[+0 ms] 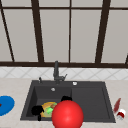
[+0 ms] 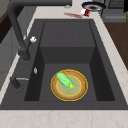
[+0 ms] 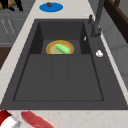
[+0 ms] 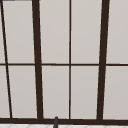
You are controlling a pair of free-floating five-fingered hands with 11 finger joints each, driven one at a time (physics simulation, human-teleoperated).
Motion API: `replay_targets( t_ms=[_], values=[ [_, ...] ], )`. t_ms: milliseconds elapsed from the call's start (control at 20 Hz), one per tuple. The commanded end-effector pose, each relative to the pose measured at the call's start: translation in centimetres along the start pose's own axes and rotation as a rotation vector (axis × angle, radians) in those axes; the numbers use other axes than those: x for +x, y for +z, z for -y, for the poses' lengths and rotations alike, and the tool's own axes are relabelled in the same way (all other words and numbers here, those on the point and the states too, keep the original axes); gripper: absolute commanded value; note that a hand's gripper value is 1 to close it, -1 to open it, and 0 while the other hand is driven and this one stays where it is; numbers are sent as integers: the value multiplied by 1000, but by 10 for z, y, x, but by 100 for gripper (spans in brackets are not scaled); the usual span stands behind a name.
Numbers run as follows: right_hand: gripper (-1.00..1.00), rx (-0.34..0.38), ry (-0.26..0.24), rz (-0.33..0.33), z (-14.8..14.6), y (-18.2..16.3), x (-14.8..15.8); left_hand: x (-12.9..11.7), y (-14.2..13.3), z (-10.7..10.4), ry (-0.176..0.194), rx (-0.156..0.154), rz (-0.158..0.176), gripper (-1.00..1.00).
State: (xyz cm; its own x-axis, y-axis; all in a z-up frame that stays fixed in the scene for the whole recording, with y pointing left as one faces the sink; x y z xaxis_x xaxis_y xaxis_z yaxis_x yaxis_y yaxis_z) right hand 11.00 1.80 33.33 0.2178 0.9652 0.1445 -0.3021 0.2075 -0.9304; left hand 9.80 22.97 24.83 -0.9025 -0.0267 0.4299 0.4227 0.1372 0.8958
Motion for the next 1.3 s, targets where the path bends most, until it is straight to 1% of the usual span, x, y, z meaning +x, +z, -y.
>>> replay_targets(
  t_ms=[0, 350, 700, 750, 800, 850, 900, 950, 1050, 1150, 1250],
  values=[
    [100, 34, 52, 42, -11, -1, 14, 0, 0, 0, 0, 0, 0, 0],
    [100, 76, 78, 57, -31, -1, 35, 0, 0, 0, 0, 0, 0, 0],
    [100, 123, 97, 54, -51, 0, 55, 0, 0, 0, 0, 0, 0, 0],
    [100, 129, 99, 53, -54, 0, 58, 0, 0, 0, 0, -2, -4, 0],
    [100, 128, 100, 54, -56, -1, 59, 0, 1, 1, 2, -9, -18, 0],
    [100, 125, 101, 55, -58, -1, 60, 0, 3, 2, 3, -10, -25, 0],
    [100, 114, 96, 54, -61, -4, 61, -1, 5, 2, 3, -12, -31, 0],
    [100, 94, 89, 54, -61, -13, 62, -1, 6, 3, 4, -13, -36, 0],
    [100, 94, 65, 58, -57, -30, 62, -2, 9, 3, 4, -16, -46, 0],
    [100, 124, 54, 32, -57, -48, 66, -2, 12, 4, 4, -19, -52, 0],
    [100, 145, 56, 27, -58, -62, 68, -2, 13, 4, 4, -21, -57, 0]
  ],
)
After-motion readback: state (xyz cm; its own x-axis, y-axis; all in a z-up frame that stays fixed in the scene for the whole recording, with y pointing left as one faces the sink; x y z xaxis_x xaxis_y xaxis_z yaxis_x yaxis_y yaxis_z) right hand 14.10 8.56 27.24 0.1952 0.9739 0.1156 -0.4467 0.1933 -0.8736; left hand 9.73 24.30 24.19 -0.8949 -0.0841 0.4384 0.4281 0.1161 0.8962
